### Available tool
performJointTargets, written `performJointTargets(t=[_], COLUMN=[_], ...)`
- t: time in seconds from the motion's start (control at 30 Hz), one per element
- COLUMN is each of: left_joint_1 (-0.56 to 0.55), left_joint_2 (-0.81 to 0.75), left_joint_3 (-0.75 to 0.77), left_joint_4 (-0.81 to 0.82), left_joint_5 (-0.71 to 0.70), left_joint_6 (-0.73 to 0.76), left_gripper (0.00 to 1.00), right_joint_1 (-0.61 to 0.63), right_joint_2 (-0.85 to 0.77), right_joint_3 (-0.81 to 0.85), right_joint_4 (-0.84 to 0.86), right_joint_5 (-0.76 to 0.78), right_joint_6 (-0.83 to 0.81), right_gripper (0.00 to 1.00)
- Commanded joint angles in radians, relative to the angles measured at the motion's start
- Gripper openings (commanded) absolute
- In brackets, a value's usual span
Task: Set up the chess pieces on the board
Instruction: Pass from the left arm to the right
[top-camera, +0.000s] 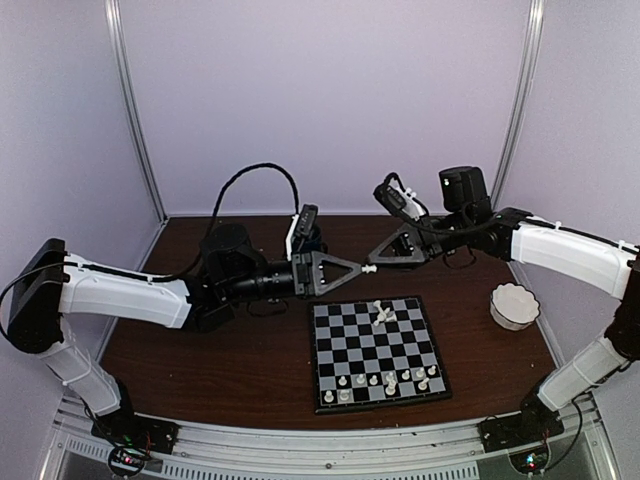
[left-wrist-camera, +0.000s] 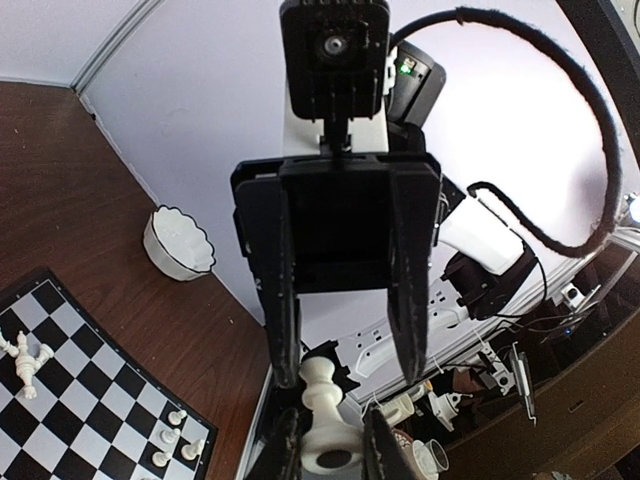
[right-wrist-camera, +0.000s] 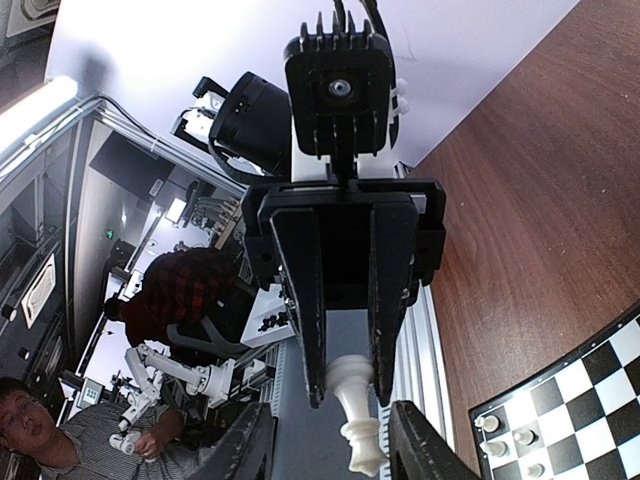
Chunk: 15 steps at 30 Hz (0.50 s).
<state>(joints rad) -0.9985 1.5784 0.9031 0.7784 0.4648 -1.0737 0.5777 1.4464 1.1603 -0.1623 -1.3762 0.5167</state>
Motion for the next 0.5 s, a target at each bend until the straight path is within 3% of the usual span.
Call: performJointTargets(t=[0.0, 0.3, 0.47], left_joint_1=[0.005, 0.008, 0.008], left_joint_2=[-0.003, -0.011, -0.01], left_joint_3=[0.003, -0.016, -0.013], left_joint_4=[0.085, 0.096, 0.083], left_joint_5=[-0.021, -0.045, -0.046], left_joint_6=[-0.01, -0.014, -0.014], left_gripper=[0.1, 0.1, 0.1], right_joint_1=[0.007, 0.007, 0.007], right_joint_2=[0.009, 0.004, -0.004], right_joint_3=[-0.002, -0.006, -0.009], right_joint_4=[0.025, 0.026, 0.019], right_joint_5=[-0.014, -0.003, 0.007], right_joint_6=[0.005, 0.004, -0.006], right_gripper=[0.38, 0.27, 0.14])
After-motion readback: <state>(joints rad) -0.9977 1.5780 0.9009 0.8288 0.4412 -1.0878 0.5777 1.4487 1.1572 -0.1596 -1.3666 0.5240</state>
